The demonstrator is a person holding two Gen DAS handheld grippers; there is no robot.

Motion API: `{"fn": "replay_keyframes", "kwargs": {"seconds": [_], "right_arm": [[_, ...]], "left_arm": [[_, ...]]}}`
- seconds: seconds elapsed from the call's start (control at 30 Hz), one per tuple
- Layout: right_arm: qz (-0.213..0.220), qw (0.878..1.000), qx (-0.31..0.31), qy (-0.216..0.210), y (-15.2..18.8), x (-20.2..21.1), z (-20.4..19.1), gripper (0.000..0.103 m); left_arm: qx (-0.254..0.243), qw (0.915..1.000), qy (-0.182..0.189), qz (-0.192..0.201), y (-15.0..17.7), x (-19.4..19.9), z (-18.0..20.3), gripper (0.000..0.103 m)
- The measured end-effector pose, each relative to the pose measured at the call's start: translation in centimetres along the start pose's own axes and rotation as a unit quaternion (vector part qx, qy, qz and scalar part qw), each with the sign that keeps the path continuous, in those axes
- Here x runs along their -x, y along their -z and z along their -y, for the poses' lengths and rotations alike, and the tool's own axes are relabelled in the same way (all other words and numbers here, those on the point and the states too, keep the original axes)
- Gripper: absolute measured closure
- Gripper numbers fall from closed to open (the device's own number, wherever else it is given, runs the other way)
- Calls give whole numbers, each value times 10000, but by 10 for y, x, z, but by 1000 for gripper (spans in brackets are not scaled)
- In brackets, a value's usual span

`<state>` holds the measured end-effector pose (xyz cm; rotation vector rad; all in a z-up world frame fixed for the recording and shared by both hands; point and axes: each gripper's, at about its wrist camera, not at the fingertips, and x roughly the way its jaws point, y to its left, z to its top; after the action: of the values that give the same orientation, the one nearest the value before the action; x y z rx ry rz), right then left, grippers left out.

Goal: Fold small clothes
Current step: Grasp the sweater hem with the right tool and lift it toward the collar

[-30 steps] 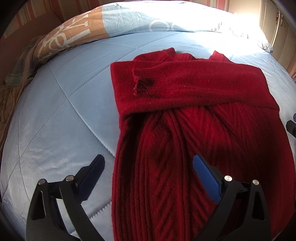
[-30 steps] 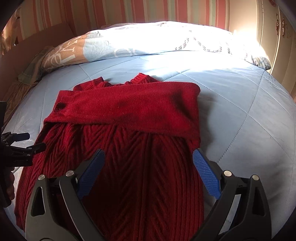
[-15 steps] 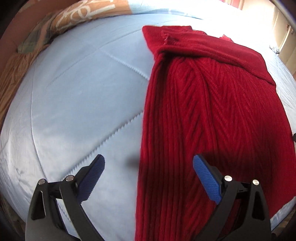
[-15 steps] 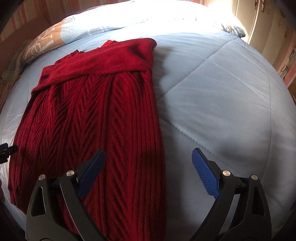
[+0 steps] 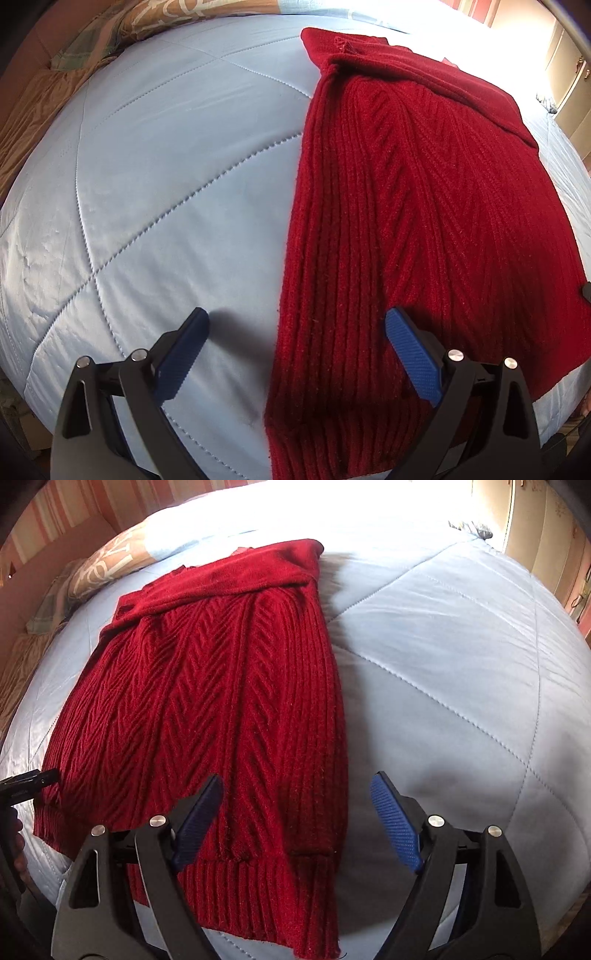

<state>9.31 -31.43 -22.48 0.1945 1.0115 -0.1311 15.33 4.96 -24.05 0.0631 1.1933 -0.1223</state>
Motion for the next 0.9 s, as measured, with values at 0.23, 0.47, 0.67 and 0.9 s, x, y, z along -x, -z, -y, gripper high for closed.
{"fn": "replay_keyframes", "kwargs": {"seconds": [0.23, 0.47, 0.67, 0.9], "right_arm": [[448, 9982, 329, 224, 19, 18, 16, 19], [769, 9952, 536, 283, 70, 62, 28, 19], [667, 9933, 835, 450, 90, 60, 18, 23], [583, 9953, 544, 544, 93, 42, 19, 36]], "left_arm": [[-354, 9977, -200, 535, 12, 9, 6, 6], [-630, 9937, -208, 899, 30, 24, 19, 6], [-652, 9923, -125, 1043, 51, 43, 23, 6], [-510, 9953, 143, 815, 93, 48, 1, 6]]}}
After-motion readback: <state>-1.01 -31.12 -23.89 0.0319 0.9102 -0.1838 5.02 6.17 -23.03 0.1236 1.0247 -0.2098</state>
